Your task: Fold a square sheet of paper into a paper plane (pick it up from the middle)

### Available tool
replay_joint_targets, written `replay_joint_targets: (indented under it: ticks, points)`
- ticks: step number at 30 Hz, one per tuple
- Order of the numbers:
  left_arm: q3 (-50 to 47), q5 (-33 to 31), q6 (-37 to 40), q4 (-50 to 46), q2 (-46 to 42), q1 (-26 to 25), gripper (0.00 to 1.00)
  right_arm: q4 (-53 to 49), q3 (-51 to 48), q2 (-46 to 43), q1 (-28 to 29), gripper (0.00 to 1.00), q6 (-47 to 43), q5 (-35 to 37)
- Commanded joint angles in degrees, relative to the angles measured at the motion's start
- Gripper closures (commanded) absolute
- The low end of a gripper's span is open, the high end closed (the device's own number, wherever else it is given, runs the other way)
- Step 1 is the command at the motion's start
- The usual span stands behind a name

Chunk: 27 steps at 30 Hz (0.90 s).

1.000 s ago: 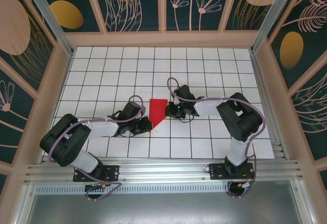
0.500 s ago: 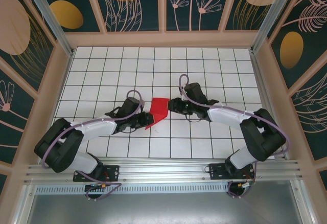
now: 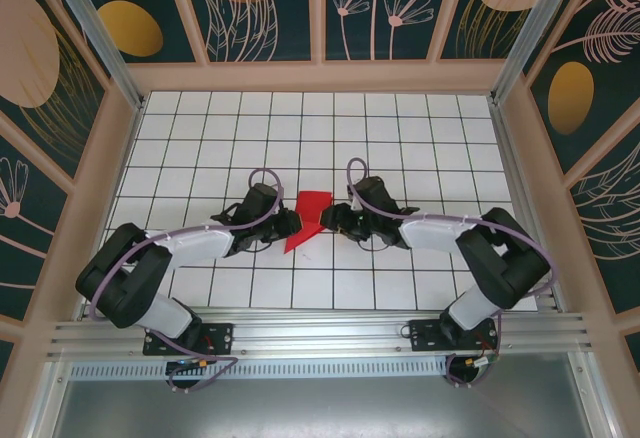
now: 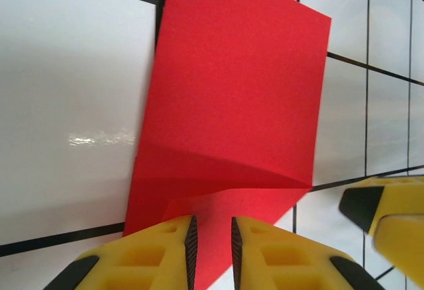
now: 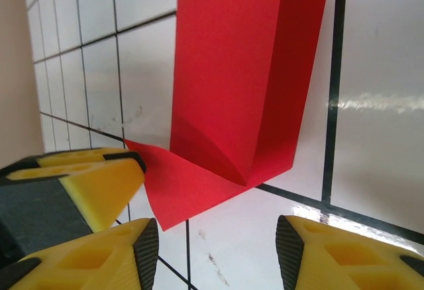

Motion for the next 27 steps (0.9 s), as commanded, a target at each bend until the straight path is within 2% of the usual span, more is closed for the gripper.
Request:
replay_joint_targets:
  ticks: [1, 6, 19, 23, 27]
  points:
    - [0.7, -2.6, -0.1, 1.9, 1.0, 0.1, 0.77, 2.9, 2.2, 2.6, 0.9, 0.48, 1.0, -1.6]
    - [0.7, -3.0, 0.1, 1.7, 2.2, 0.2, 0.78, 4.4, 3.6, 5.7, 1.1, 0.49, 0.6, -3.5]
    - [0.2, -2.3, -0.1, 2.5, 2.5, 0.2, 0.8, 6.5, 7.2, 11.7, 1.4, 0.61, 0.1, -5.7]
    - [0.1, -2.5, 0.1, 2.4, 2.5, 0.2, 0.8, 7.4, 7.5, 12.6, 1.4, 0.69, 1.3, -5.5]
    - [0.0, -2.6, 0.4, 2.5, 2.3, 0.2, 0.79, 7.0, 7.5, 12.7, 1.3, 0.86, 2.6, -4.4]
